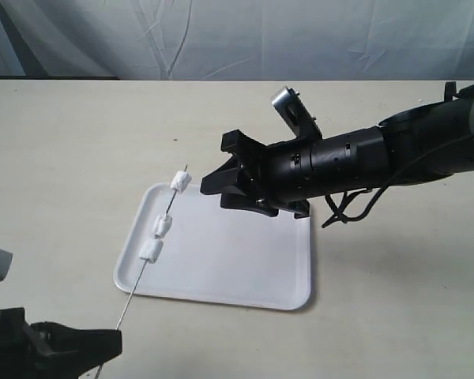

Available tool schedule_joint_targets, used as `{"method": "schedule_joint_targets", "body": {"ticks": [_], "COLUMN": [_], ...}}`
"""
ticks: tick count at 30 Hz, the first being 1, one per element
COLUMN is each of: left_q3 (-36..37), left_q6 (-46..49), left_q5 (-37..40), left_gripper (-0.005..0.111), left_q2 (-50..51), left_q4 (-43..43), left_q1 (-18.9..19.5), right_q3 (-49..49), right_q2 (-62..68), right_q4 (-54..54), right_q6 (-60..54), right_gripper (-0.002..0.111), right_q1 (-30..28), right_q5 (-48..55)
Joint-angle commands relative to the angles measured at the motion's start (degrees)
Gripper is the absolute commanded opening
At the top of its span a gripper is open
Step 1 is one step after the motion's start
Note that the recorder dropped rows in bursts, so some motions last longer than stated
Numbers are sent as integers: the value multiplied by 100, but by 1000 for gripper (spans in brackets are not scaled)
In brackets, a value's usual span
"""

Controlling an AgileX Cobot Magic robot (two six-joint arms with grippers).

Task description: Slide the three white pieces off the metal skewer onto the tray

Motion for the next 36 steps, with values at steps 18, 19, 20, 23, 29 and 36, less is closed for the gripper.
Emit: {"method": "schedule_joint_targets", "body": {"ticks": [18, 19, 20, 23, 29, 36], "left_q3": [268, 268, 268, 268, 268, 268], "left_q6": [117, 117, 117, 117, 131, 131], "left_q5": [706, 706, 706, 691, 681, 716], "left_gripper": [0, 0, 0, 0, 0, 0], "left_q2": [-51, -51, -51, -51, -51, -51], "left_q4": [-36, -36, -36, -36, -36, -36], "left_q1": [8, 8, 8, 8, 8, 8], "right_q3": [-49, -49, -49, -49, -49, -49], "right_q2": [375, 375, 375, 375, 375, 375], "right_q4": [53, 53, 53, 53, 53, 53], "right_q6": [-90, -90, -90, -90, -90, -242], "right_gripper": [41, 41, 41, 40, 25, 16], "right_q1": [508, 508, 508, 508, 508, 508], "right_q5": [-14, -14, -14, 54, 193, 233]}}
